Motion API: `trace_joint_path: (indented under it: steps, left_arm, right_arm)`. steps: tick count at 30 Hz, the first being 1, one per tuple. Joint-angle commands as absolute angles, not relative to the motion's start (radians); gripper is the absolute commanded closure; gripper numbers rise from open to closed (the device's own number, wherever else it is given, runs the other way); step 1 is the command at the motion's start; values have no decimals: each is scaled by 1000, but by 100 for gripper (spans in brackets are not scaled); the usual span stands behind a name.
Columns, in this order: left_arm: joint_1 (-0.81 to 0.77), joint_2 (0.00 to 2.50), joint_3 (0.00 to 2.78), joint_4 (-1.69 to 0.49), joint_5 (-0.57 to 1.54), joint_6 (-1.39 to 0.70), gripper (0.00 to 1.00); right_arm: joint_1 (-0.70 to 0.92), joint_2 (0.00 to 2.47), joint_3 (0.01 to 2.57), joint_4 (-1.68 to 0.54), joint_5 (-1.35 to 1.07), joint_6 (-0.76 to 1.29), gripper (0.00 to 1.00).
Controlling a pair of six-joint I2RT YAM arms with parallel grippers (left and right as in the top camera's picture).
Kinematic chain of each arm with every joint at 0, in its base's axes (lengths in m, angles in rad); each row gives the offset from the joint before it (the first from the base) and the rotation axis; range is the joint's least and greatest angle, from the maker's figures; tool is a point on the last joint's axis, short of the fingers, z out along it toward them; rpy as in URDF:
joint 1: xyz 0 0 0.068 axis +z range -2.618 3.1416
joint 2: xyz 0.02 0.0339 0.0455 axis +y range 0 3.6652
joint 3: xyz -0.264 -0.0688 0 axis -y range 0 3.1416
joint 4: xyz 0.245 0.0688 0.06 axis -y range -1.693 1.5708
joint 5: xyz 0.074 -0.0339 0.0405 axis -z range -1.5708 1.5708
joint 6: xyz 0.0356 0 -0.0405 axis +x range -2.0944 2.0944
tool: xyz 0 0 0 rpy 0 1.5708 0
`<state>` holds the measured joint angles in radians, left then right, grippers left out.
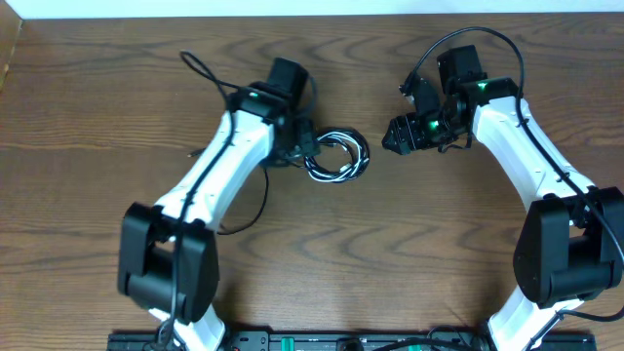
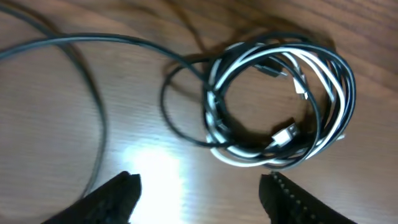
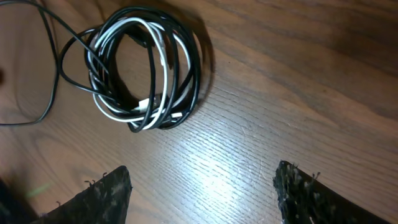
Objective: Untangle cables
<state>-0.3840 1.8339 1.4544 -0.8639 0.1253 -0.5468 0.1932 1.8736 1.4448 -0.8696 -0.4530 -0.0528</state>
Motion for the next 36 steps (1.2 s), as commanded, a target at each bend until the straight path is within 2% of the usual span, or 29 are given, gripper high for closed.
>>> trace_joint_path:
  steps: [1,6,14,30,36]
  left_arm:
    - [-402,1884,1448,-846,122,-661,39]
    - [-414,1960,1448,-843,123,-757,47]
    - [-432,2046,1448,-801,123,-862,48]
    - [-490,2086,1443,-749,123,-863,48]
    - [-491,2087,1443,-749,121,-863,52]
  right_arm:
    - [198,1852,1459,-867,-439,-38,29]
    - [198,1852,1459,-867,-420,-38,29]
    - [198,1852,1459,-864,-417,-38,27]
    - [198,1852,1459,-863,-417,-38,26]
    - [198,1852,1459,-863,-417,-38,26]
